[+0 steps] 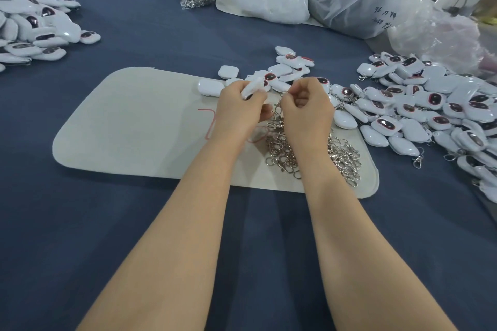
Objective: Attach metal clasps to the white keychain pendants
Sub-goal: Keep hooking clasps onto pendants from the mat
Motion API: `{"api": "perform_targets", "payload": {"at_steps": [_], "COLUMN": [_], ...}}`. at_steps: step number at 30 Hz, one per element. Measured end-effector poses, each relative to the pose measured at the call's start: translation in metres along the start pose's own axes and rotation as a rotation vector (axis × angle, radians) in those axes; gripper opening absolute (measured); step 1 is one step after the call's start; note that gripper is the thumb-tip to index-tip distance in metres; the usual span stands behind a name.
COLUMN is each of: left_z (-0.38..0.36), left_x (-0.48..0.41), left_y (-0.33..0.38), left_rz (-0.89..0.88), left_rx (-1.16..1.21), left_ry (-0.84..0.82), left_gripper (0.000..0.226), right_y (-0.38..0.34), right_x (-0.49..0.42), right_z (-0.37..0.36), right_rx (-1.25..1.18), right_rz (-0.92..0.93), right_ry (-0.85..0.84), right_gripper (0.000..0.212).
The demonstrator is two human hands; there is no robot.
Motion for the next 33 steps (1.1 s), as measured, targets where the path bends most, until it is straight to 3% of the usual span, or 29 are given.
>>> {"api": "perform_targets", "payload": {"at_steps": [5, 9, 17, 22, 33], "left_z": [-0.005, -0.011, -0.002, -0.003, 0.003], "left_x": [0.004, 0.007, 0.001, -0.001, -0.004], "left_y": [0.002, 0.002, 0.004, 0.001, 0.0], "left_rz": [0.018, 0.048, -0.109, -0.082, -0.133], "left_rx": [-0.04, -0.05, -0.288, -0.286, -0.377], "left_ry": [-0.053, -0.135, -0.04, -0.028, 0.042], "left_gripper": [0.02, 0.012, 0.016, 0.029, 0.01], "right_y": [0.001, 0.003, 0.002, 0.001, -0.002], "right_x": [0.0, -0.001, -0.001, 0.0, 0.005], "right_z": [0.001, 0.002, -0.001, -0.005, -0.014], "right_rx": [0.01, 0.015, 0.019, 0.049, 0.119], "right_rz": [0.006, 0.004, 0.045, 0.066, 0.131], "right_ry": [0.011, 0.013, -0.012, -0.045, -0.136], "right_gripper": [0.013, 0.012, 0.014, 0.016, 0.008]}}
Point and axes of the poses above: each hand's wrist, its own x-axis away from the middle knuckle, its own z-axis out of the back of the hand, y = z × x, the point moved 6 cm from there along -x, towards the middle knuckle, and after that the axes turned 7 degrees about -x, right-handed, at the moved point
